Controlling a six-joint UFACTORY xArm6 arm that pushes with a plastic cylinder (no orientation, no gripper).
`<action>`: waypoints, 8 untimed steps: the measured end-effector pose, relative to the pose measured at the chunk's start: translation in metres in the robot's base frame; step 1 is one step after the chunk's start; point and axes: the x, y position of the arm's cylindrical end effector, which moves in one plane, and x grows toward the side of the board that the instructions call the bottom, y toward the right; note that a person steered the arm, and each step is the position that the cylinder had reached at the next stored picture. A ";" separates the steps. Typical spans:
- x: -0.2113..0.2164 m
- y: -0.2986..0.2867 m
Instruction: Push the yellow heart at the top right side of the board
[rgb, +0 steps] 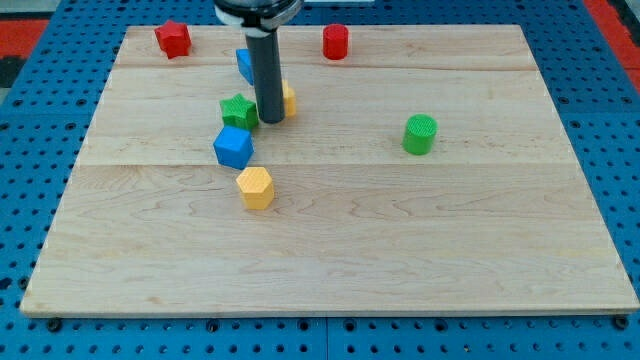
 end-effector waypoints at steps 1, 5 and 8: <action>-0.022 -0.009; -0.080 0.102; -0.075 0.205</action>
